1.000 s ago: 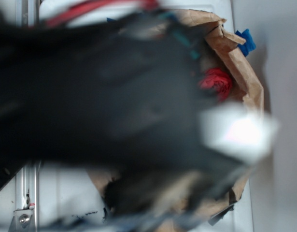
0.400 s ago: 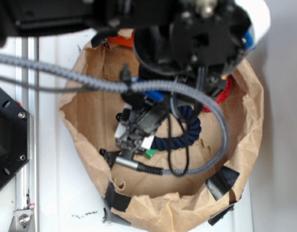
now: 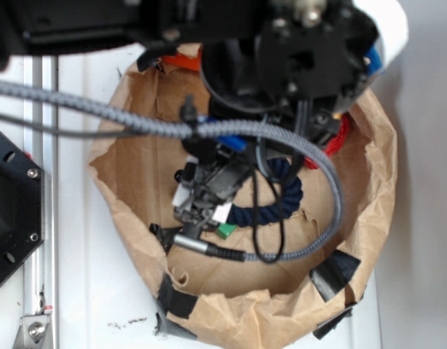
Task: Grab the carrot.
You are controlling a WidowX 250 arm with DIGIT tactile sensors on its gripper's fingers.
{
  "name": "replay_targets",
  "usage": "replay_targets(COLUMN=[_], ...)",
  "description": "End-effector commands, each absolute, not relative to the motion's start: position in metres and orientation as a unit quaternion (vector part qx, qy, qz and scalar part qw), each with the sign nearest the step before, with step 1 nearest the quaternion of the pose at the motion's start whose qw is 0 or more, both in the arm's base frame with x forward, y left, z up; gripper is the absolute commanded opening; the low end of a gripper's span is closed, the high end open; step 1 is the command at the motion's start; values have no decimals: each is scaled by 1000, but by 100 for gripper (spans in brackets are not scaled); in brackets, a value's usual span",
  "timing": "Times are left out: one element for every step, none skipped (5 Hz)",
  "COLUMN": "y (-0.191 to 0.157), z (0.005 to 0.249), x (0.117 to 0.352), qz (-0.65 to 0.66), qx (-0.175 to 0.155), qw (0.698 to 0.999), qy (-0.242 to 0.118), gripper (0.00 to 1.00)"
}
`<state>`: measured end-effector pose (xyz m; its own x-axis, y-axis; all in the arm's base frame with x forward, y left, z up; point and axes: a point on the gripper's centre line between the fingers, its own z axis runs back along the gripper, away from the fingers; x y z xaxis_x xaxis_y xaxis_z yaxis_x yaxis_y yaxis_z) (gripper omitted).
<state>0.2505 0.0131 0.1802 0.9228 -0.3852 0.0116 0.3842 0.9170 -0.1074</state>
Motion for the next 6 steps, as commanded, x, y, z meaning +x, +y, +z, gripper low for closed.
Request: replay_targets(y=[9,9,8,-2,-2,0], z=[194,194,175,144,120,107], x=[256,256,254,205,189,184], qz=[-198,-198,-214,-236,-234,-221], qx=[-47,-47,-31,-10,-1,-7], qw=[979,979,974,968,968,973], qy=[-22,-22,-62,-82,-88,-70], gripper=[100,100,100,100,100,100])
